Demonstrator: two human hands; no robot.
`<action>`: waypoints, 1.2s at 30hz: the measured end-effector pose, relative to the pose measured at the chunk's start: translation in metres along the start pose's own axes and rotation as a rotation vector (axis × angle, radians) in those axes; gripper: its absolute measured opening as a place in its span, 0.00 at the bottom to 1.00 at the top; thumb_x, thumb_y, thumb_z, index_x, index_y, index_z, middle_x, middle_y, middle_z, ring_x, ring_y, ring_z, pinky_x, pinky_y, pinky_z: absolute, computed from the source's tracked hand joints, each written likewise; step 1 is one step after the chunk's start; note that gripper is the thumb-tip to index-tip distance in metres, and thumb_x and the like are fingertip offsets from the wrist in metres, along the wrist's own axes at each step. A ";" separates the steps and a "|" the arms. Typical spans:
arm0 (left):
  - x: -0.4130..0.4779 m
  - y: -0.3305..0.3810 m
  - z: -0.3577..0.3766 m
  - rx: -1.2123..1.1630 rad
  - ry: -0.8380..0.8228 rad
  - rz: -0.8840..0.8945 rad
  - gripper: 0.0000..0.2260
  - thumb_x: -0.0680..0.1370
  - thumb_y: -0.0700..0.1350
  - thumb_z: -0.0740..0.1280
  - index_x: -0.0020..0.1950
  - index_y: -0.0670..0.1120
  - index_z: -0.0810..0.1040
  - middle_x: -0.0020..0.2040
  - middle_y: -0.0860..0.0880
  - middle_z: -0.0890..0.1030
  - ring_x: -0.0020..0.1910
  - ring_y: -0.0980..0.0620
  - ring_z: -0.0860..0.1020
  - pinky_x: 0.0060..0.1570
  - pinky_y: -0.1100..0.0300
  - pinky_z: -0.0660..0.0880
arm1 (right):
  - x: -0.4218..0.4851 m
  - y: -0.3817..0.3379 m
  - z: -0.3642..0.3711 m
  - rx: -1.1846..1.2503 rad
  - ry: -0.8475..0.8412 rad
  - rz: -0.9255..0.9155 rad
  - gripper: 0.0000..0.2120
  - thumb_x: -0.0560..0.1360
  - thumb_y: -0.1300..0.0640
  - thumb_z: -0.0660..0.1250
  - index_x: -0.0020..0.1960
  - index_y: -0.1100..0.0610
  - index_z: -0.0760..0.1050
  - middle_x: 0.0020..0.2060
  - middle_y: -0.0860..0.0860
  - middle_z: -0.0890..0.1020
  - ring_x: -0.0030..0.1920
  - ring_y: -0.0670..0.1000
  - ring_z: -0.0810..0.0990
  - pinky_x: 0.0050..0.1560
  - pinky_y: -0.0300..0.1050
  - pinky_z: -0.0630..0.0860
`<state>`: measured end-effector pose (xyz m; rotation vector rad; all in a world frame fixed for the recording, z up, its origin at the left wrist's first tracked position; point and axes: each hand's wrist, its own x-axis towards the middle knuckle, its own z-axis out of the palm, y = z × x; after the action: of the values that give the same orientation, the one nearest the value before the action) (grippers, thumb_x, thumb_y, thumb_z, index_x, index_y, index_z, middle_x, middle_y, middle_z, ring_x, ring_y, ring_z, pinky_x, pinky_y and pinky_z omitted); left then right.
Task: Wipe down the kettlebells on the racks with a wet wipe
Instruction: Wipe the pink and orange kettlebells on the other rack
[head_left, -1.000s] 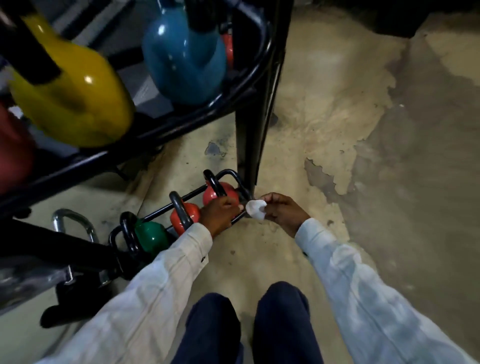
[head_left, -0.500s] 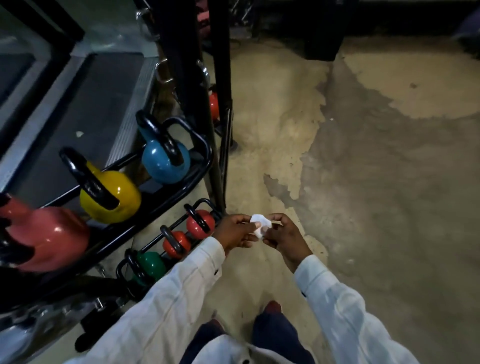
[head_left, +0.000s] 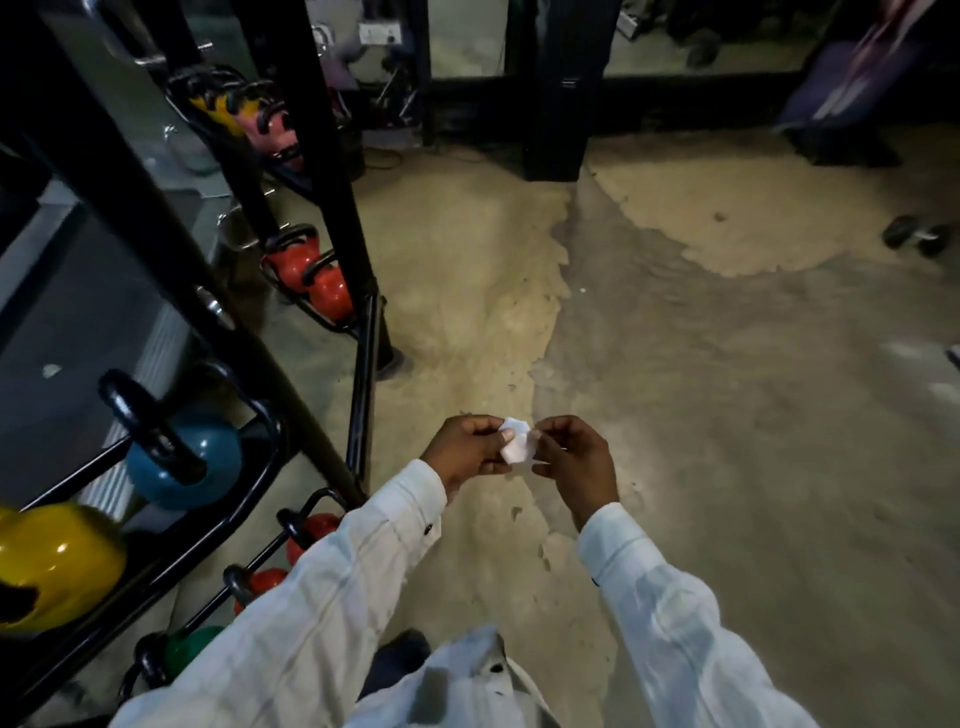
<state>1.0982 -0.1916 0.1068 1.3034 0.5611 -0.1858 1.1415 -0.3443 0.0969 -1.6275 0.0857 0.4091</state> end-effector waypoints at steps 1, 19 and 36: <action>0.016 0.007 0.004 -0.009 -0.022 -0.007 0.10 0.79 0.37 0.67 0.60 0.37 0.79 0.49 0.41 0.82 0.43 0.49 0.81 0.40 0.60 0.81 | 0.015 -0.004 -0.003 -0.007 -0.005 0.000 0.04 0.74 0.64 0.69 0.43 0.58 0.80 0.41 0.59 0.84 0.39 0.57 0.83 0.39 0.50 0.81; 0.360 0.203 -0.030 0.025 0.131 0.032 0.11 0.74 0.37 0.73 0.53 0.36 0.76 0.40 0.41 0.81 0.34 0.48 0.80 0.37 0.54 0.80 | 0.384 -0.139 0.064 -0.251 -0.121 -0.115 0.06 0.73 0.61 0.72 0.42 0.51 0.84 0.32 0.41 0.82 0.33 0.39 0.76 0.40 0.38 0.71; 0.682 0.391 -0.109 -0.248 0.544 0.161 0.06 0.76 0.34 0.68 0.52 0.42 0.77 0.49 0.40 0.82 0.48 0.42 0.83 0.44 0.50 0.82 | 0.787 -0.277 0.195 -0.273 -0.673 -0.062 0.12 0.77 0.66 0.66 0.57 0.55 0.79 0.41 0.54 0.81 0.41 0.49 0.80 0.40 0.39 0.79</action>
<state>1.8193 0.1397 0.0912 1.1460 0.9031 0.3743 1.9159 0.0234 0.1059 -1.6709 -0.5461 0.9295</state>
